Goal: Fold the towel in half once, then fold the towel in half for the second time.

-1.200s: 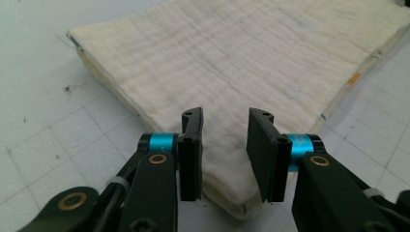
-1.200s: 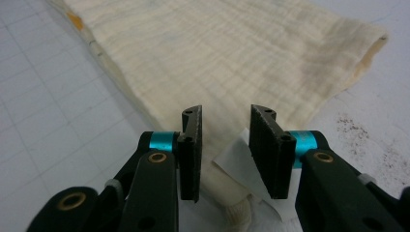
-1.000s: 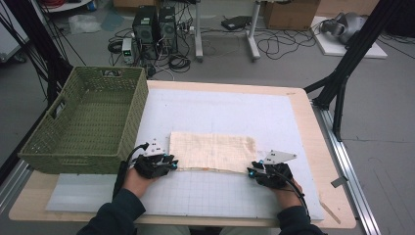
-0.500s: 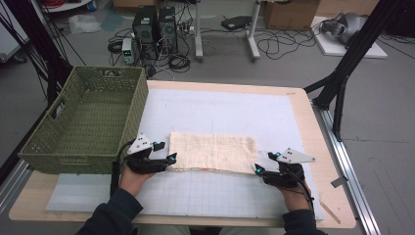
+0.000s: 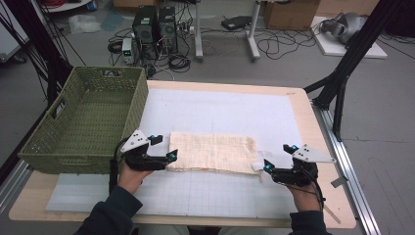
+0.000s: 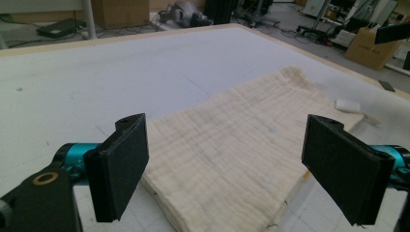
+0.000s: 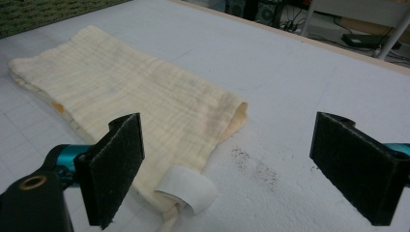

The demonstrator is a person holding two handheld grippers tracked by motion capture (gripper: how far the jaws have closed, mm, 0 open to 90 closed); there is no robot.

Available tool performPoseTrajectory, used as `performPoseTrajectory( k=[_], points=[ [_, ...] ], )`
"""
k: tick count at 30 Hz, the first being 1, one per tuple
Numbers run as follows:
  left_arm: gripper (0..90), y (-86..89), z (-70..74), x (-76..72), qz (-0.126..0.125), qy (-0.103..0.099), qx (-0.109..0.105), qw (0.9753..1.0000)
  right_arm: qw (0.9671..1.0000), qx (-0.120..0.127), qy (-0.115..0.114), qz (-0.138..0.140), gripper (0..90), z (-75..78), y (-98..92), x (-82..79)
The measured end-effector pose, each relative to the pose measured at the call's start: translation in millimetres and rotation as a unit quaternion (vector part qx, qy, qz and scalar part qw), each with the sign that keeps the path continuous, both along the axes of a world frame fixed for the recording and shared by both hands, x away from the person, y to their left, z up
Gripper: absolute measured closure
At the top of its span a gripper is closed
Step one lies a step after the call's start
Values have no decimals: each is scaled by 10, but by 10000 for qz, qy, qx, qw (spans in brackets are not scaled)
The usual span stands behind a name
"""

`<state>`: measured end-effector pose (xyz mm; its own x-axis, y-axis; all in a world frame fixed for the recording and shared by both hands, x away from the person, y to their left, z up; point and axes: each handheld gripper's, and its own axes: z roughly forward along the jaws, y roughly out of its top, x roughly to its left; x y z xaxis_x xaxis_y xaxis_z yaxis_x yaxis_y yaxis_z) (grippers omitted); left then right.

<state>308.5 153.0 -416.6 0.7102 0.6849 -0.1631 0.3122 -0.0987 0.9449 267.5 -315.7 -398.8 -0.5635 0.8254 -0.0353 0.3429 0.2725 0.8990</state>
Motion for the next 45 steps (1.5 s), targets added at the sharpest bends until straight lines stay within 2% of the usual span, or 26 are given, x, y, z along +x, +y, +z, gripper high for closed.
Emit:
performPoseTrajectory(
  k=[6, 15, 28, 33, 38, 42, 45],
  points=[
    [173, 58, -10, 45, 83, 66, -95, 9999, 10000, -54, 58, -56, 113, -19, -56, 7],
    [178, 69, -8, 41, 91, 49, -70, 9999, 9999, -67, 93, -65, 113, -35, -62, 13],
    [190, 44, -47, 67, -16, 224, -22, 9997, 9998, -78, 198, -63, 113, -92, -34, 55],
    [190, 31, -61, 77, -7, 297, -46, 9995, 9996, -135, 246, -43, 113, -120, -41, 41],
    [190, -4, -77, 92, 25, 345, 26, 9994, 9994, -220, 259, 34, 113, -121, -52, 46],
    [190, 6, -37, 142, 159, 377, -87, 9991, 9994, -119, 314, 7, 113, -123, -73, 34],
    [192, 0, 13, 186, 172, 351, -141, 9991, 9996, -105, 267, 13, 113, -117, -91, 30]
  ],
)
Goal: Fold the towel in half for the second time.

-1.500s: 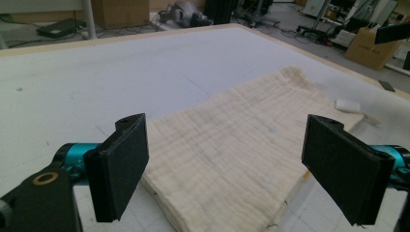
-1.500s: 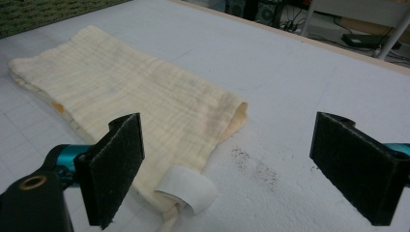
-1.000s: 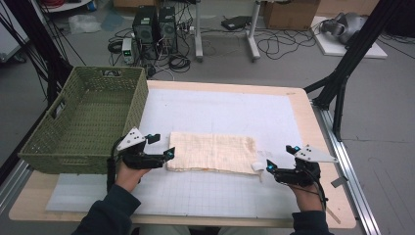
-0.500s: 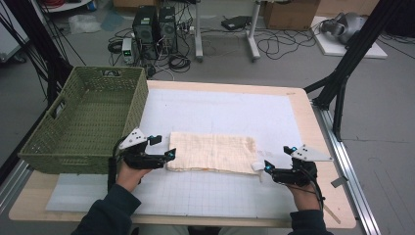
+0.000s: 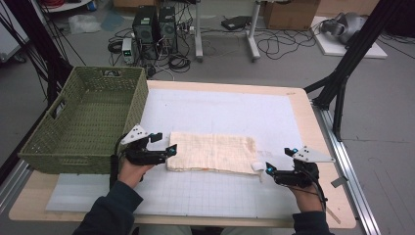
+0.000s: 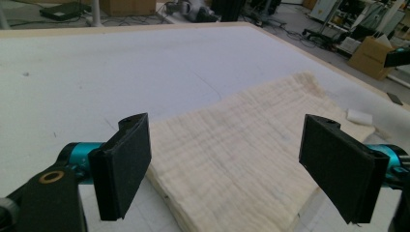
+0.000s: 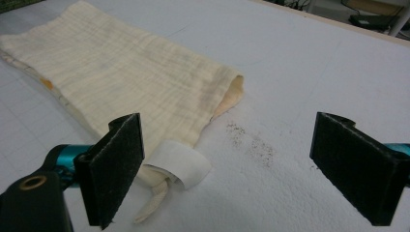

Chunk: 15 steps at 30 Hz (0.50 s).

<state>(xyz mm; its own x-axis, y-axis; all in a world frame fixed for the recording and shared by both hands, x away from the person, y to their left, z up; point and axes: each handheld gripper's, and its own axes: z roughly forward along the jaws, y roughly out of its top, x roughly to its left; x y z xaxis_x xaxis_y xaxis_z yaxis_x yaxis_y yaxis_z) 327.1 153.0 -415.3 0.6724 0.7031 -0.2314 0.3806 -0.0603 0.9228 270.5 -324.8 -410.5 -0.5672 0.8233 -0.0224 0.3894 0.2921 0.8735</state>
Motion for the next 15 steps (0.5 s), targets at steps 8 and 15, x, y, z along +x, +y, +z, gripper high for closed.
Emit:
performPoseTrajectory(
  k=[8, 15],
  points=[
    [211, -129, 90, 298, -12, 176, 236, 9996, 9999, 156, 23, 28, 113, 7, -8, 26],
    [229, -212, 137, 536, 23, 276, 376, 9989, 9998, 155, 46, 94, 113, -4, 3, 48]
  ],
)
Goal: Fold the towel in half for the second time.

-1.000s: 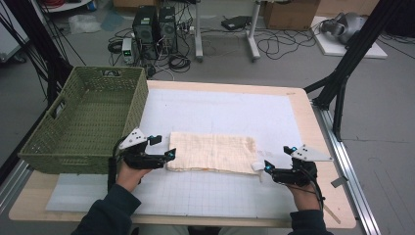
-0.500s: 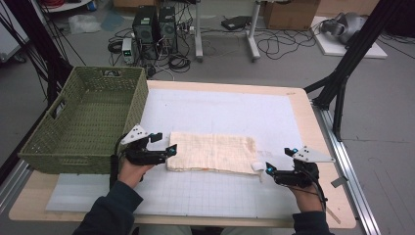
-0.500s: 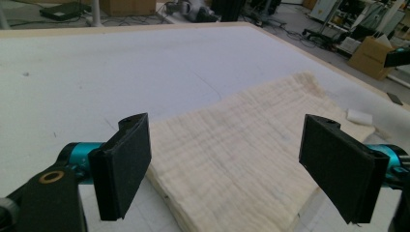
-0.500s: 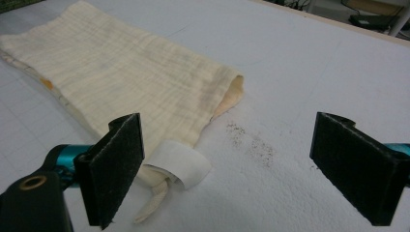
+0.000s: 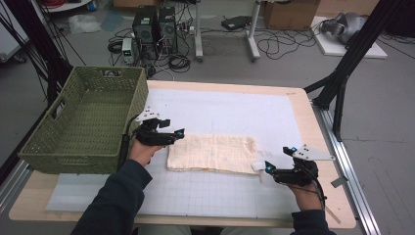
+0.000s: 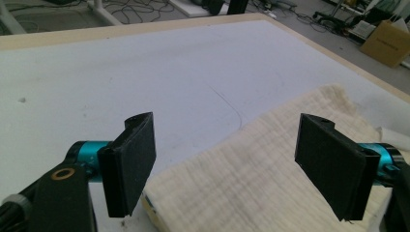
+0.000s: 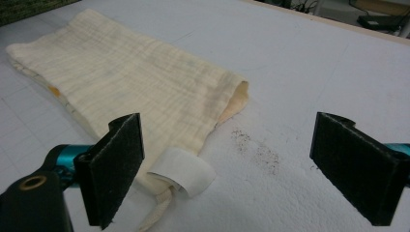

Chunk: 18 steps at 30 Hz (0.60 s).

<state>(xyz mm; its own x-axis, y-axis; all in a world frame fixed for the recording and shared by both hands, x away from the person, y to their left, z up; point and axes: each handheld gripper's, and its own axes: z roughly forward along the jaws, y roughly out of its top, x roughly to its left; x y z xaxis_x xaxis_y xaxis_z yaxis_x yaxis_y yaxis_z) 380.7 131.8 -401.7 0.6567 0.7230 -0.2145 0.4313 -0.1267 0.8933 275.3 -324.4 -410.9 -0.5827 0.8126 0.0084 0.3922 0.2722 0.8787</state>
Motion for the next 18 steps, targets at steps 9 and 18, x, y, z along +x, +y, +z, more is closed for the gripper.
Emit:
performPoseTrajectory(
  k=[9, 18],
  points=[
    [250, -17, -104, 147, 272, 146, 289, 9991, 10000, -26, 14, -23, 113, -10, -19, -1],
    [319, 11, -266, 287, 453, 411, 546, 9966, 10000, -42, 82, -34, 113, -38, 0, 17]
  ],
)
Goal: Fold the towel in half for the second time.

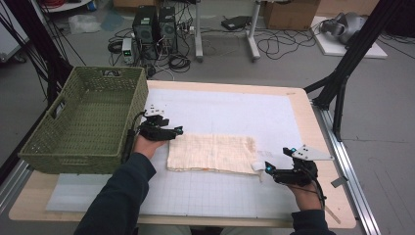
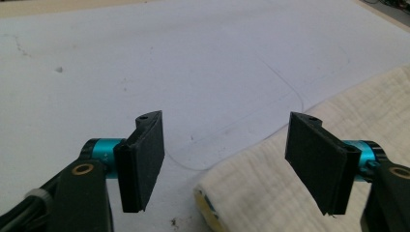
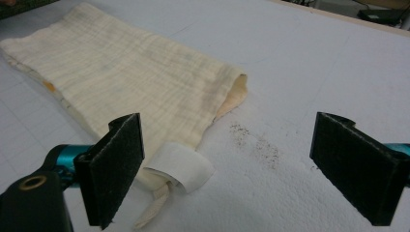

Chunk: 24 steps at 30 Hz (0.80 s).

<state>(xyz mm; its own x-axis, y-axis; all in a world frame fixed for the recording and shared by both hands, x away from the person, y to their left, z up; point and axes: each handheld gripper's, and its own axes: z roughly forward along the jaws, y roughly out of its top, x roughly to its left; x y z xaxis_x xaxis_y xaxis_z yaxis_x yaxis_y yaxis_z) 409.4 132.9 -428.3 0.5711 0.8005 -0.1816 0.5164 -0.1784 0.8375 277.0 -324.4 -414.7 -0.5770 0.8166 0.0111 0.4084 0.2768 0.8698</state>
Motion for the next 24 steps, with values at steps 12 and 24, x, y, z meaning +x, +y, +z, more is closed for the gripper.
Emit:
performPoseTrajectory(
  k=[12, 24],
  points=[
    [453, -16, -158, 54, -240, 414, 415, 9980, 9999, -41, 100, 14, 113, -45, 44, 33],
    [832, -25, -202, -61, -541, 235, 666, 9960, 9995, -161, 247, 60, 113, -89, 116, 206]
  ],
)
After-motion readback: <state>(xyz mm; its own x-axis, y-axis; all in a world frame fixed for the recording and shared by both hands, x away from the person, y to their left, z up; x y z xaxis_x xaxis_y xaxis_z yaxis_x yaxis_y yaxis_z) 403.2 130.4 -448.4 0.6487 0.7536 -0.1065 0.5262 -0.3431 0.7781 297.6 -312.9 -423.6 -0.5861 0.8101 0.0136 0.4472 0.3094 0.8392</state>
